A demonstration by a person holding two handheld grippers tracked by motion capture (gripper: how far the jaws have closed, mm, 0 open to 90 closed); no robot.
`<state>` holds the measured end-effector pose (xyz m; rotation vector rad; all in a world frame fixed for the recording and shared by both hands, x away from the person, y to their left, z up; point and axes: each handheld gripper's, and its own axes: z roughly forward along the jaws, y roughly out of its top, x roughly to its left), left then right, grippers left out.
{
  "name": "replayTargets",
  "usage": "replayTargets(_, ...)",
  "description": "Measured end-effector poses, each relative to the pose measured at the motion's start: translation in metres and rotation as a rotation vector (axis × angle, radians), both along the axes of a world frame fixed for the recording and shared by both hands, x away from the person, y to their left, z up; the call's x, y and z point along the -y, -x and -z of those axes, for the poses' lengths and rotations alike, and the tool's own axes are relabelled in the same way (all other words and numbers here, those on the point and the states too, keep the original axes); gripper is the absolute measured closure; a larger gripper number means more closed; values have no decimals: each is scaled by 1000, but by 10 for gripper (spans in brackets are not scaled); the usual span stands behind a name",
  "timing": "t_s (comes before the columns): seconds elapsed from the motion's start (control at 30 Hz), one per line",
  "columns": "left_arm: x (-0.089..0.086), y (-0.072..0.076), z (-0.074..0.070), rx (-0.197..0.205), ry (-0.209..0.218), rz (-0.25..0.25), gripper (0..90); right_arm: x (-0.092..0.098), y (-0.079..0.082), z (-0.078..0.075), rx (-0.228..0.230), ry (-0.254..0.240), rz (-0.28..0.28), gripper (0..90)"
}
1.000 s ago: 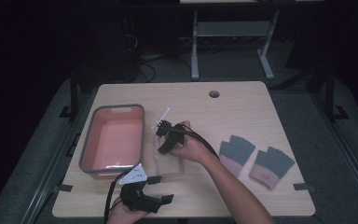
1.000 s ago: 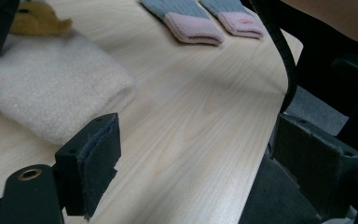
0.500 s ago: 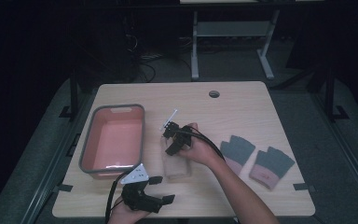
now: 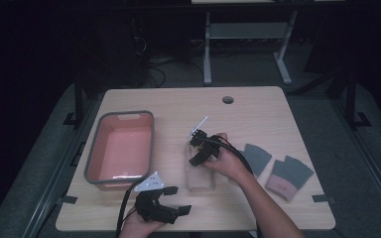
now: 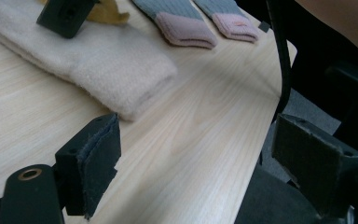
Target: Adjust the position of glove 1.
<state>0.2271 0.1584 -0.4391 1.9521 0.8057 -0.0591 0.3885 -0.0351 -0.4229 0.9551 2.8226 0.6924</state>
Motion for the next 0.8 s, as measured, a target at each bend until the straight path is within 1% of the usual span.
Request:
replayTargets(0.07,2,-3,-1,-14,11,-10,156,6,2,-5,-10,-38,15,351)
replayTargets(0.1,2,-5,-1,-21,19,-14,156,10,4,-8,-14,-66,27,350)
replayTargets(0.13,3,-7,-1,-26,25,-20,156,18,9,-12,-15,-109,46,343)
replayTargets(0.17,4,-10,-2,-32,26,-27,156,18,9,-12,-15,-109,46,343)
replayTargets(0.23,7,-15,-2,-43,25,-50,156,26,15,-14,-22,-141,61,337)
replayTargets(0.27,8,-18,-2,-41,22,-56,156,30,17,-14,-29,-152,71,331)
replayTargets(0.3,9,-20,-3,-38,16,-56,156,39,23,-14,-41,-177,92,330)
replayTargets(0.33,11,-22,-2,-43,14,-62,156,39,23,-14,-41,-177,92,330)
replayTargets(0.37,12,-25,-2,-46,15,-68,156,46,27,-13,-49,-193,111,325)
replayTargets(0.4,14,-26,-1,-51,10,-79,156,46,27,-13,-49,-193,111,325)
replayTargets(0.57,19,-34,3,-69,-14,-116,158,61,38,-7,-58,-234,155,320)
replayTargets(0.63,20,-38,4,-83,-9,-137,163,65,41,-2,-68,-242,169,317)
replayTargets(0.7,20,-40,6,-76,-7,-162,176,69,43,1,-88,-261,191,327)
replayTargets(0.73,21,-41,6,-76,-5,-173,208,71,44,3,-97,-266,198,327)
replayTargets(0.8,23,-44,8,-90,2,-185,219,75,43,6,-114,-286,217,328)
